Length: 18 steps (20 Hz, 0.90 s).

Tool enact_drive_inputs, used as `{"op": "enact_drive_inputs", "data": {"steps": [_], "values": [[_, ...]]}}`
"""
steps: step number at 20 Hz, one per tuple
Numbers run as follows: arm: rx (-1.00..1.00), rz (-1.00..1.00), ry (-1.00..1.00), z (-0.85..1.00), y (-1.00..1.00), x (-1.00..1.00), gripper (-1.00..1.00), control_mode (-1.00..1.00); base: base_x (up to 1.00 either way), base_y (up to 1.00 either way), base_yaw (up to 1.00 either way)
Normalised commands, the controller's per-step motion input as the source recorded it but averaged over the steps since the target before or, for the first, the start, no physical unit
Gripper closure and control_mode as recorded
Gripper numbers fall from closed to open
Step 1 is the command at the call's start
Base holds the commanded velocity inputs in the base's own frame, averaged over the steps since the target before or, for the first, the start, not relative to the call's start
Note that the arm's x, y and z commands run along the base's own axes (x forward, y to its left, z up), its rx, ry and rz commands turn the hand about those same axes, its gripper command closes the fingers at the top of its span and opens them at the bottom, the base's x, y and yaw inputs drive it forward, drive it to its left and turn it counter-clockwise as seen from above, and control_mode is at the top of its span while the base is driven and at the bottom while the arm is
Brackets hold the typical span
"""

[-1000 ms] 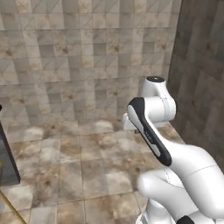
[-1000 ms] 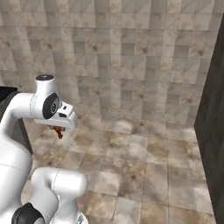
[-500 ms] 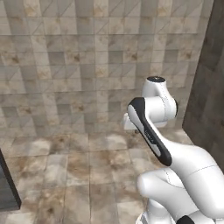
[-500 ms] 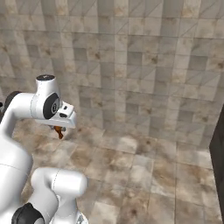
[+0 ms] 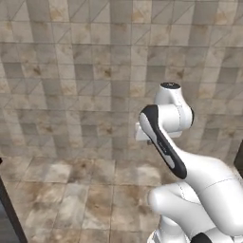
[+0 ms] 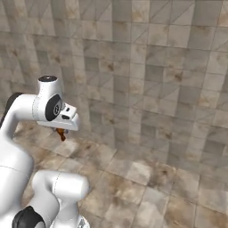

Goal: Take the chicken drumsticks from the pan and place one on each plate on the dining counter.

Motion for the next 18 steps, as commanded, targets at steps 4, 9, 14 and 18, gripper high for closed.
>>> {"op": "enact_drive_inputs", "data": {"steps": [4, 9, 14, 18], "values": [[0.0, 0.0, 0.0, 0.0, 0.0, 0.0, 1.0, 1.0, 0.93, -0.09, 0.37], [0.0, 0.0, 0.0, 0.0, 0.0, 0.0, 1.0, 1.0, 0.89, -0.07, 0.46], [0.0, 0.0, 0.0, 0.0, 0.0, 0.0, 1.0, 1.0, 0.81, -0.03, 0.58], [0.0, 0.0, 0.0, 0.0, 0.0, 0.0, 1.0, 1.0, 0.76, -0.02, 0.64]]}}
